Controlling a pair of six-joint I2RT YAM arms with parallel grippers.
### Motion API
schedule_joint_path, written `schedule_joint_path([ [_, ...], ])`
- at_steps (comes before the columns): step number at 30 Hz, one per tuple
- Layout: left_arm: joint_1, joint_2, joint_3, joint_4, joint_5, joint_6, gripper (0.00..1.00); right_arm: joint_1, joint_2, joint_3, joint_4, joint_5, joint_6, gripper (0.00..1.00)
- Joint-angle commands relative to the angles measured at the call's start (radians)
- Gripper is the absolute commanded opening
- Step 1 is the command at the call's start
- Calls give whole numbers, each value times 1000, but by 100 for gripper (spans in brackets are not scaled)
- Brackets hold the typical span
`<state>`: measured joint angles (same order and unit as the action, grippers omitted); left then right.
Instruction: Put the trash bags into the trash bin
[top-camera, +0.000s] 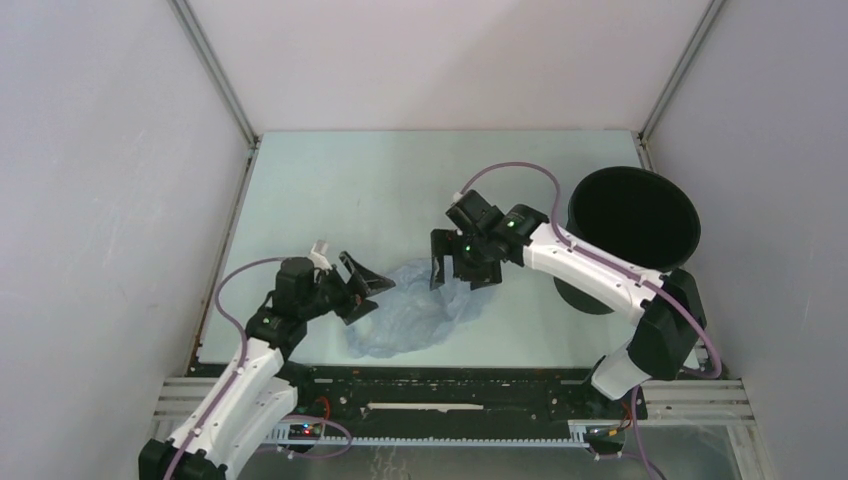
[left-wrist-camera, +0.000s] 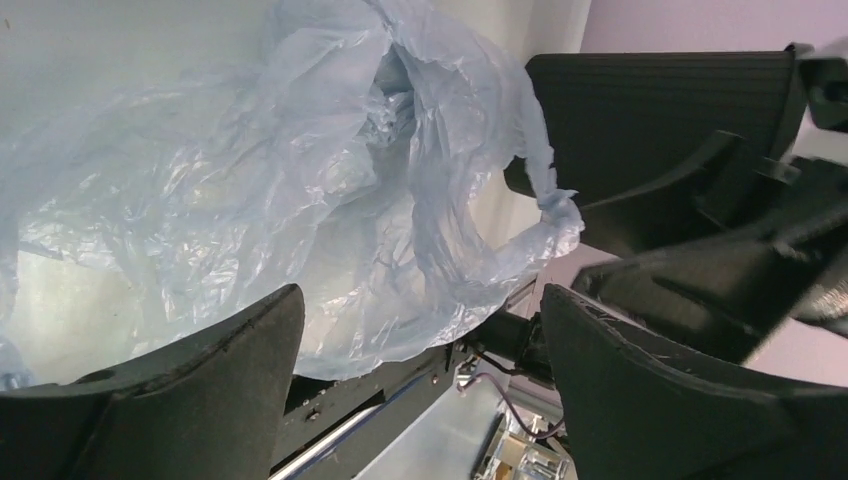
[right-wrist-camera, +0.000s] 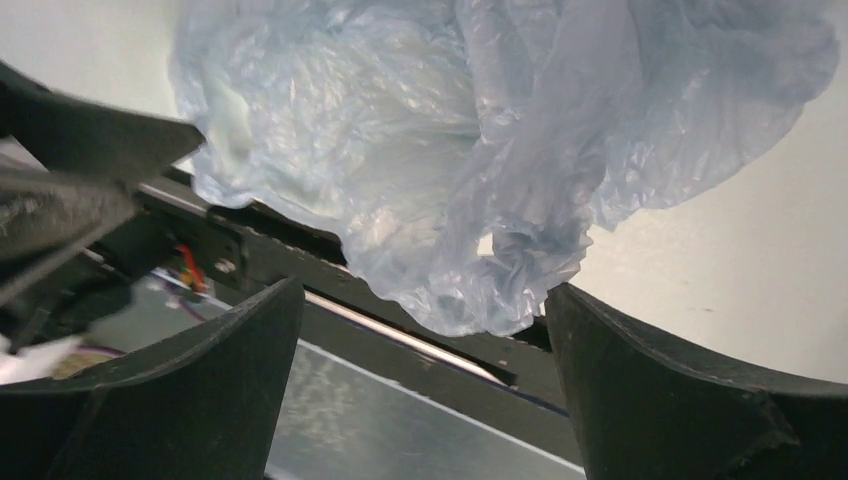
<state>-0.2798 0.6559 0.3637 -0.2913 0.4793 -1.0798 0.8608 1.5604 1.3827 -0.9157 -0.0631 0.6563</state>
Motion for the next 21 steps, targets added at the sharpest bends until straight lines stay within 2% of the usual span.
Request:
schedule_joint_path([
  [1,-4,-7,79,-30,-21,38,95,-91,-23,-65,106,-119,213,99],
  [4,-4,-31,129,-182,-89,103,97,-95,-4,-69,122,-61,212,94],
  [11,-4,-72,246,-547,-364,177,97,-101,-34,-111,43,37,207,98],
  [15,-4,-73,225,-583,-392,153,96,-119,-76,-154,96,63,127,98],
  [21,-4,-85,195,-551,-364,151,96,-150,16,-164,112,-31,23,94],
])
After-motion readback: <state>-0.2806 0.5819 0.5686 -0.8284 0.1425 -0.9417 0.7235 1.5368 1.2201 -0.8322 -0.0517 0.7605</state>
